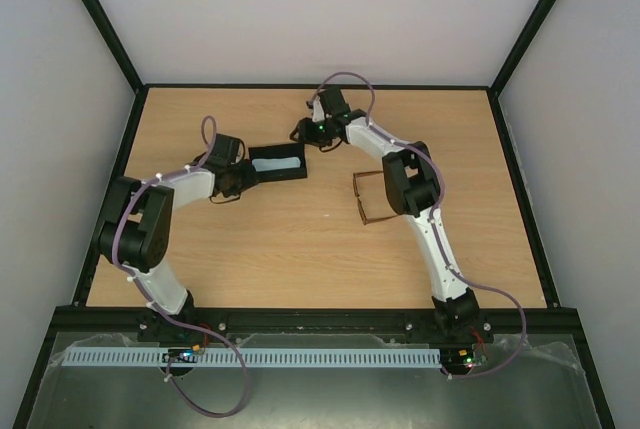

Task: Organize the sunglasses
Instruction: Adjust the sunglasses case at the center of the board.

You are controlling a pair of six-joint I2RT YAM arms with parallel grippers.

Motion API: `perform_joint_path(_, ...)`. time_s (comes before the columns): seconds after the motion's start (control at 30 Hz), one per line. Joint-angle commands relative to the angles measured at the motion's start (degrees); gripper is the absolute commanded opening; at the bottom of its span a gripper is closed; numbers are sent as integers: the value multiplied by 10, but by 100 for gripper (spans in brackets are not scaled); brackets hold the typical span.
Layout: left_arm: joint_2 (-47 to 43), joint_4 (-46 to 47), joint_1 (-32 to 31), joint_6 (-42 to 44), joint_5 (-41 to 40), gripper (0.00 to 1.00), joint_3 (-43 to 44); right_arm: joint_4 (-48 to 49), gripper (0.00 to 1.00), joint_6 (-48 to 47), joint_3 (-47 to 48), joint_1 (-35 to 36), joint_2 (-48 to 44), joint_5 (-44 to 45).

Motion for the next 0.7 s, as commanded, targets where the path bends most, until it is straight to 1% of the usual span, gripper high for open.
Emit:
perform_joint_path(0.0,9,-8,10,14,-12,31,21,16,43,-13,-48,2,-40,-5)
perform_joint_path(0.4,29,-6,21,19,-18,30,37,99,41,-5,-252,2,-139,-6)
perform_joint_path(0.67,42,-8,24,18,-17,30,59,149,41,8,-365,2,-202,-3)
